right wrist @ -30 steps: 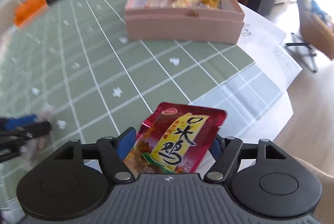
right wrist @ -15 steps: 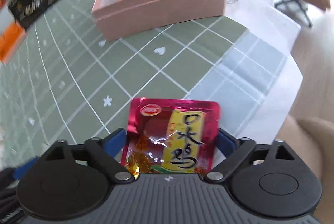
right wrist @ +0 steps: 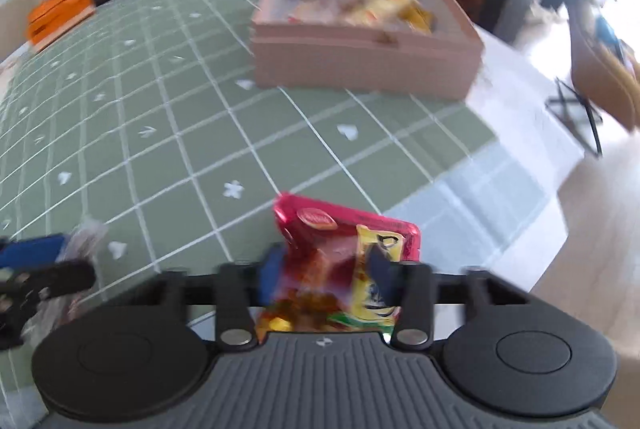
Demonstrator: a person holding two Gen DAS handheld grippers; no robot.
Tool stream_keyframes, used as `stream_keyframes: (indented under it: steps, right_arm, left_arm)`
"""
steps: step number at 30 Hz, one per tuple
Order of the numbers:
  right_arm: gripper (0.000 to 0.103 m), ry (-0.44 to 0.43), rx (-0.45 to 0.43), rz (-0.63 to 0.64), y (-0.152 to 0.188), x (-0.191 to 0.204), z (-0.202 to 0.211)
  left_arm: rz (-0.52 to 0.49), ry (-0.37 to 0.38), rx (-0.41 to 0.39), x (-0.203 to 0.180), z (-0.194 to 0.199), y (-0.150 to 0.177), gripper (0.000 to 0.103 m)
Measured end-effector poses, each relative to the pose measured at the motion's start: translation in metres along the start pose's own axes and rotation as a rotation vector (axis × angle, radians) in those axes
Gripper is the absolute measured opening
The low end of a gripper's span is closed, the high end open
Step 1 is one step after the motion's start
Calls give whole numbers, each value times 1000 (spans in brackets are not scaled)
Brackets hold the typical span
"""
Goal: Organize snacks
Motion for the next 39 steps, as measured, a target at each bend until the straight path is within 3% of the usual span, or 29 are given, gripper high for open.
stream_keyframes:
  steps: [1,2,8,10,11,12,13,16,19,30,33,37,39]
  right_arm:
    - [14,-14,-3,1,-3,-1,4]
    - [1,-31,-8,-2,-6,-3,8]
    - [2,-51,-18,-24,-19,-32,11]
    - [11,-76,-5,-29,-17,-40,8]
    - [32,-88,1,-44,-13,-44,8]
    - [63,-91,4,-65,-9,-48,6]
    - [74,-86,4,-104,-4,-53,5]
    - [78,-75,28,-205,12,-62,-6]
    - [78,-140,88,-250,21,-56,-17]
    - [102,5,60,-158,17,-34,-31]
    - [103,49,46,-163,16,-26,-35]
    - [98,17,43,-108,9,-18,-37]
    - [65,0,44,-90,7,-19,-28]
  left_arm:
    - [-4,1,-10,-2,0,-3,45]
    - [-7,3,-20,-4,-1,-7,45]
    - [-7,-8,-28,-13,-13,-24,45]
    - [4,-12,-16,-12,-18,-24,45]
    - [9,-16,-10,-12,-21,-24,45]
    - [15,-18,-3,-11,-25,-24,45]
    - [21,-20,4,-10,-28,-24,45]
    - [24,-23,22,-9,-34,-23,45]
    - [13,-20,28,-10,-35,-22,45]
    - [26,-21,38,-7,-33,-15,45]
    - [25,-19,38,-7,-32,-15,45]
    - [27,-16,36,-7,-30,-14,45]
    - [29,-16,37,-6,-31,-15,45]
Point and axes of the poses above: each gripper's, at about its wrist camera, not at the fingertips, and z roughly against the way its jaws point, x to its left, y to its underside, the point moved 5 cm from there along -z, roughly the way its jaws point, and after that the axes turned 6 degrees about y, right-handed, at the moved point
